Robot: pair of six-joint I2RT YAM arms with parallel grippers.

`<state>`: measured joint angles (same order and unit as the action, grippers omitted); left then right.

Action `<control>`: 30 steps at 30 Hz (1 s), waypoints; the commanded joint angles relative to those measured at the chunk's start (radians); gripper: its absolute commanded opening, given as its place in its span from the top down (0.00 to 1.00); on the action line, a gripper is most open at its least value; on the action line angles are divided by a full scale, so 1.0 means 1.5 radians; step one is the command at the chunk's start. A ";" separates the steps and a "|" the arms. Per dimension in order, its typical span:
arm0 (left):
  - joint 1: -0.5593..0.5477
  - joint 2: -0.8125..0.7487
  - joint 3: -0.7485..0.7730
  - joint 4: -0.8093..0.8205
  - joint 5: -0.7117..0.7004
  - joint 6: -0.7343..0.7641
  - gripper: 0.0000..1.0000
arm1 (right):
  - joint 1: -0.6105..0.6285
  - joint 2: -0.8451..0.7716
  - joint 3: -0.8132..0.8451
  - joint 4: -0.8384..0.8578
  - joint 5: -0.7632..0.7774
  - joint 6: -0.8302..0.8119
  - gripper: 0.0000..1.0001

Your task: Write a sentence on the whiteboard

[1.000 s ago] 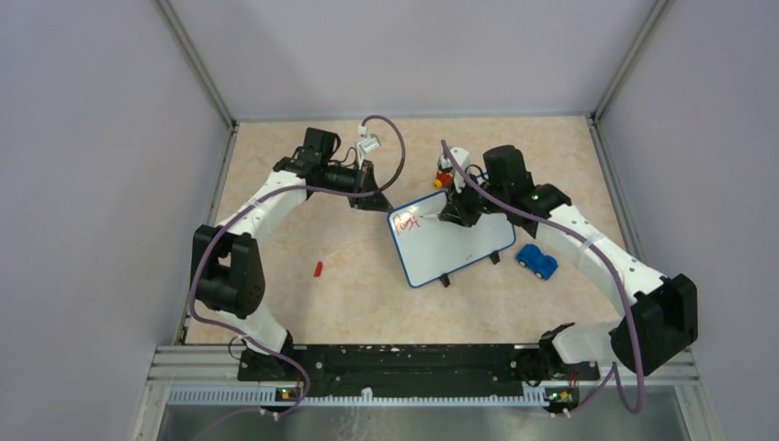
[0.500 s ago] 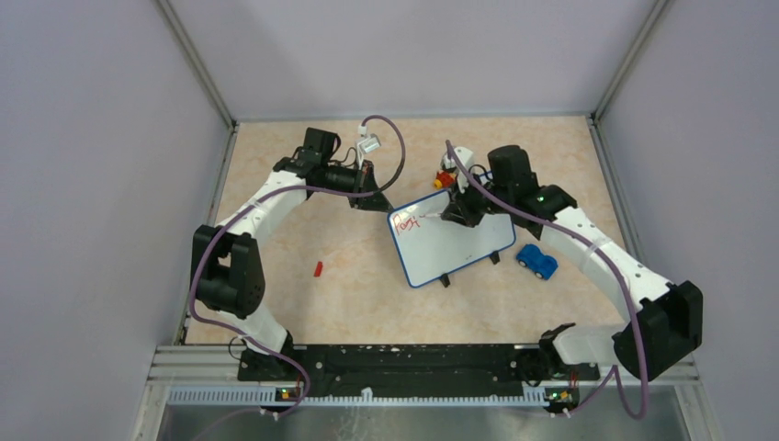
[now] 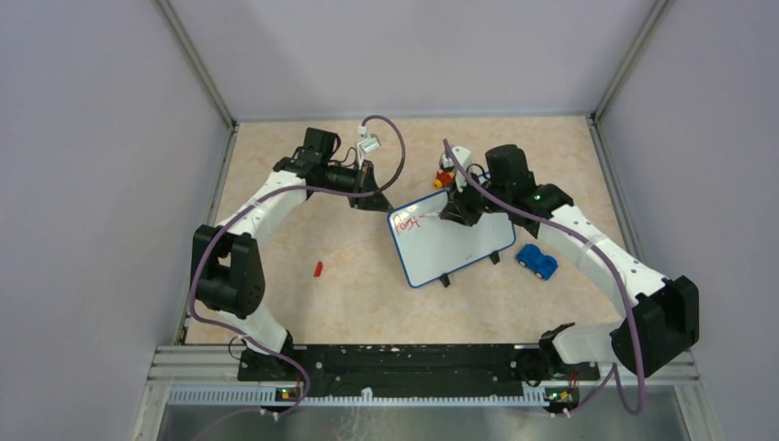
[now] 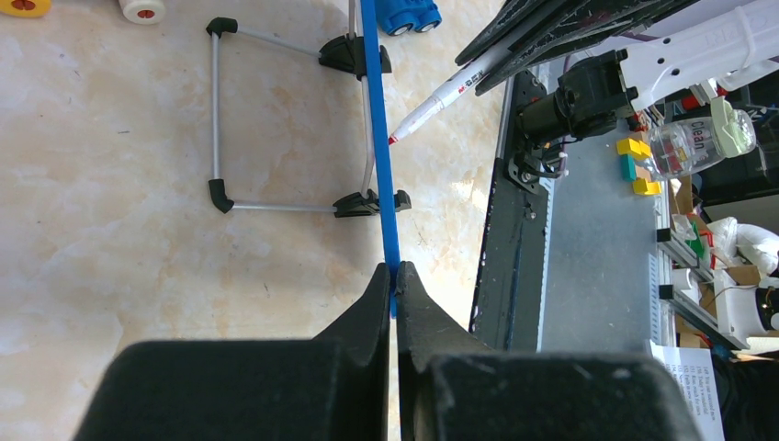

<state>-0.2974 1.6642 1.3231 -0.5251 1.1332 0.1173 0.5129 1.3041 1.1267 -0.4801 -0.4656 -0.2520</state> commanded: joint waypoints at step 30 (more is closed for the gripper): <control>-0.006 -0.021 -0.004 0.000 0.014 0.007 1.00 | 0.007 -0.006 -0.049 0.023 0.006 -0.009 1.00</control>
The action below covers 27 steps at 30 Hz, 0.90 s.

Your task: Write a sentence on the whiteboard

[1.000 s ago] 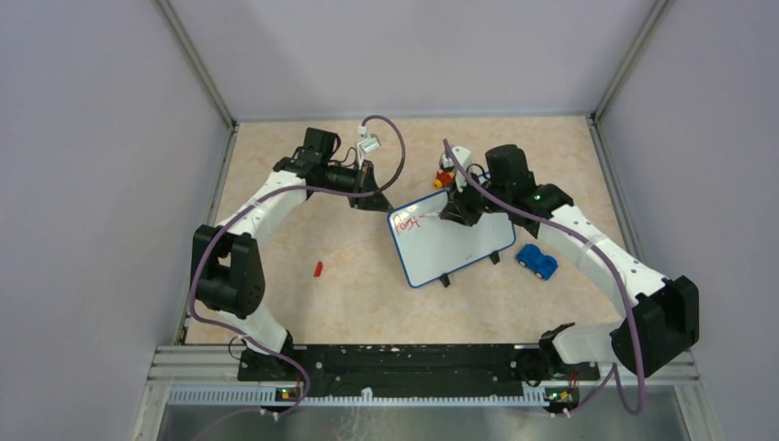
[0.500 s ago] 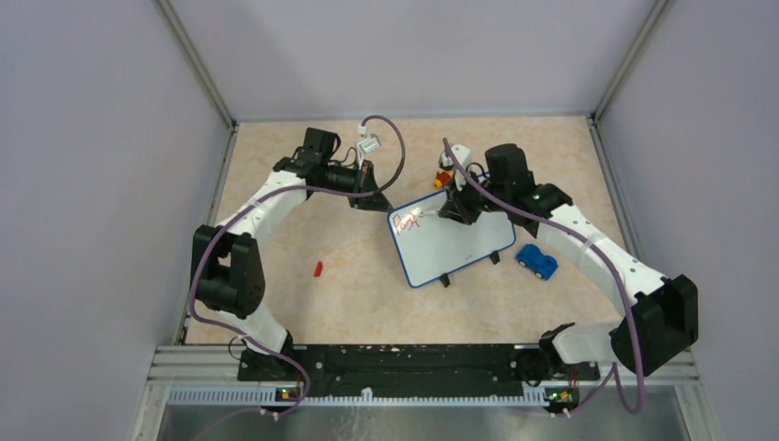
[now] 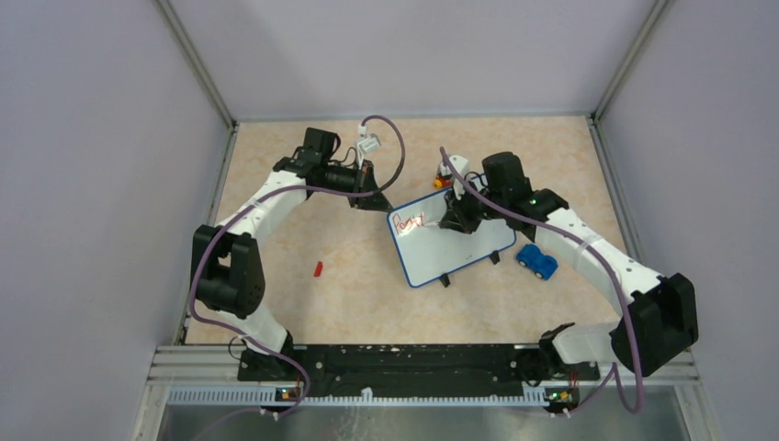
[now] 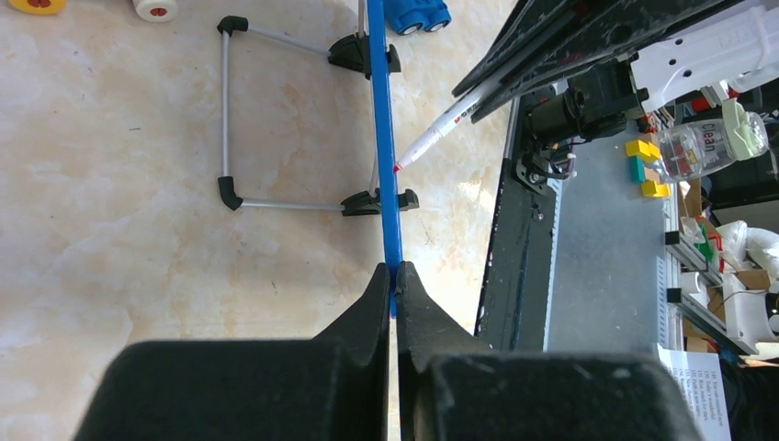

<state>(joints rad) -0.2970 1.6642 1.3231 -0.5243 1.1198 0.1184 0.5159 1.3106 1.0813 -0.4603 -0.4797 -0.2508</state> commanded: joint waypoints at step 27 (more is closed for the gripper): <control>-0.006 -0.022 -0.001 0.000 0.024 0.003 1.00 | -0.005 -0.036 0.051 -0.020 0.026 -0.022 1.00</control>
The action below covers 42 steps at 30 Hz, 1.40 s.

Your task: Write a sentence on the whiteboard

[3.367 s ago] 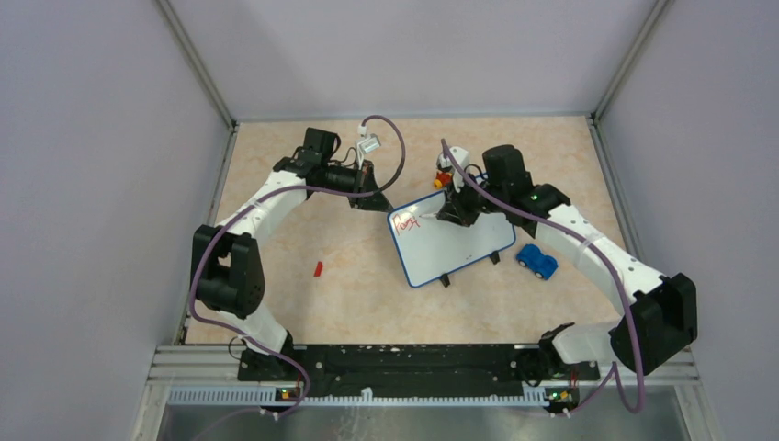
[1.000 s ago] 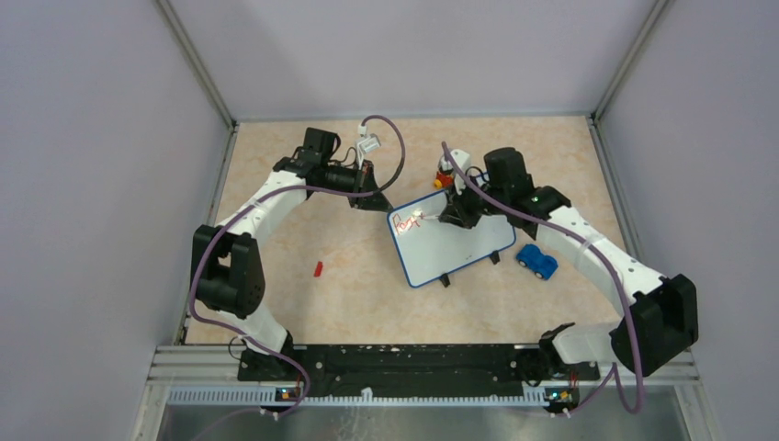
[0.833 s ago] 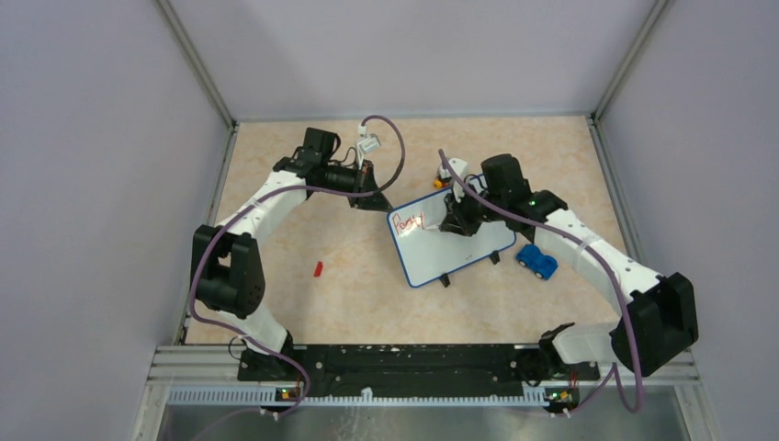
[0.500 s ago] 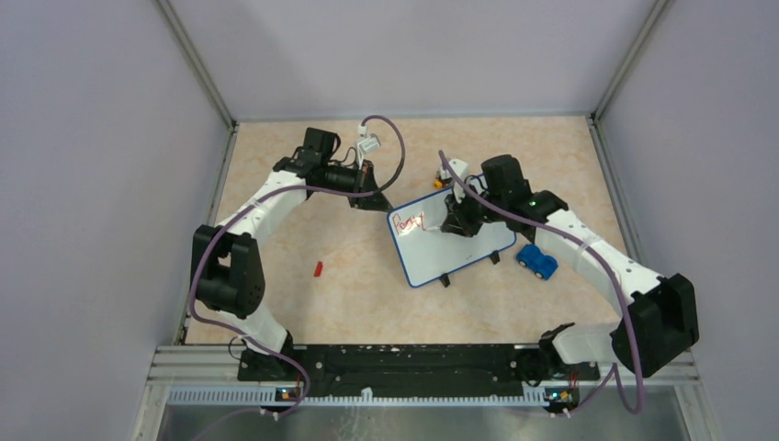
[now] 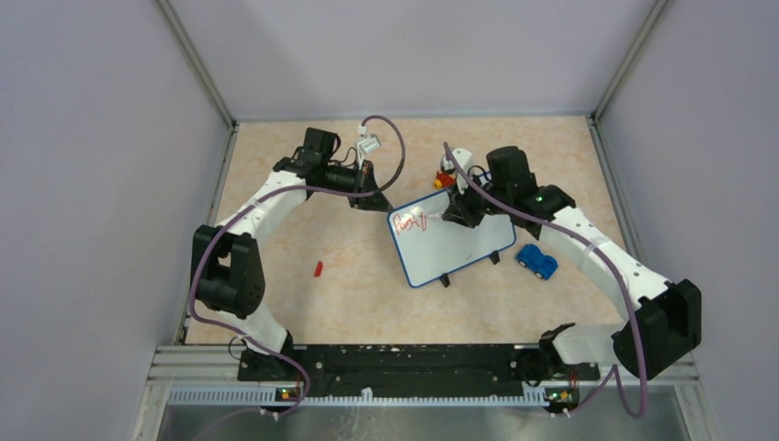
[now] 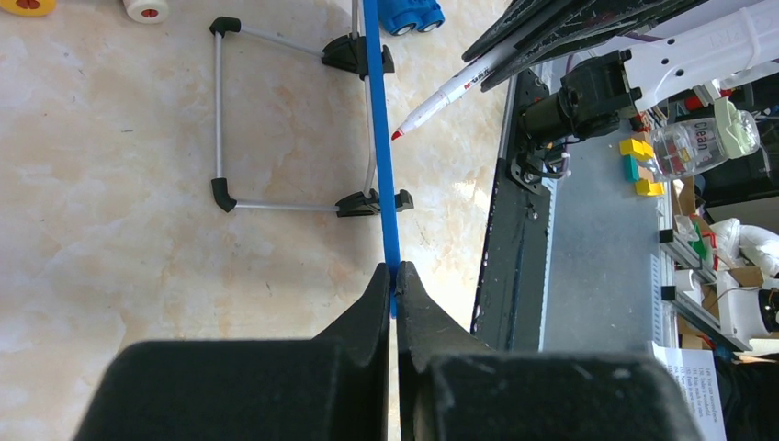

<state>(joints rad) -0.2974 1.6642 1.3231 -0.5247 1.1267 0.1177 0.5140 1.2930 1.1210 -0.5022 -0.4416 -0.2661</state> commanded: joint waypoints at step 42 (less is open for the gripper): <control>-0.006 -0.022 -0.002 0.001 0.018 0.005 1.00 | -0.001 -0.001 -0.018 -0.022 0.012 -0.041 1.00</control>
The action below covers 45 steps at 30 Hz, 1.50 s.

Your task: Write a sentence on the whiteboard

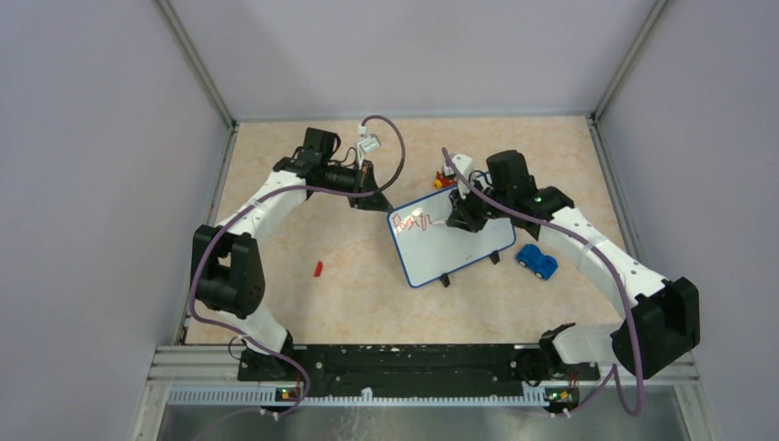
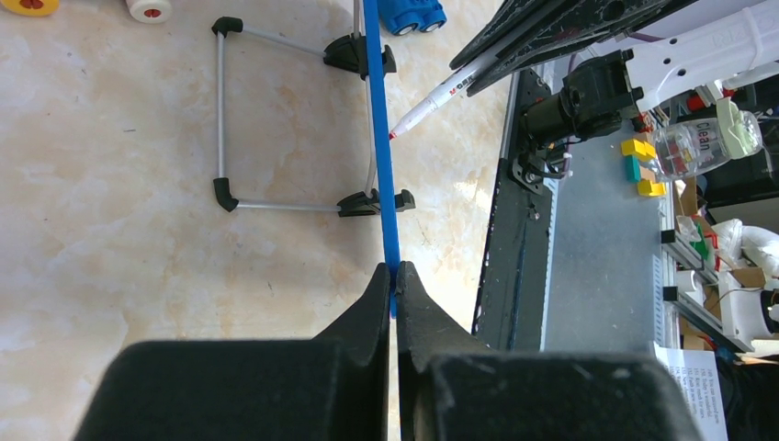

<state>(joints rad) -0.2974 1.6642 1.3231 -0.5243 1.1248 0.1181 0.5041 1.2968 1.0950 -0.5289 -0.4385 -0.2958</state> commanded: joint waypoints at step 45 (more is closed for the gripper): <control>-0.008 -0.026 -0.003 0.000 0.010 0.008 1.00 | -0.013 -0.027 0.060 -0.009 -0.027 -0.006 1.00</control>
<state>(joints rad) -0.2974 1.6642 1.3231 -0.5247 1.1213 0.1177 0.5007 1.2987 1.1652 -0.5411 -0.4488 -0.3050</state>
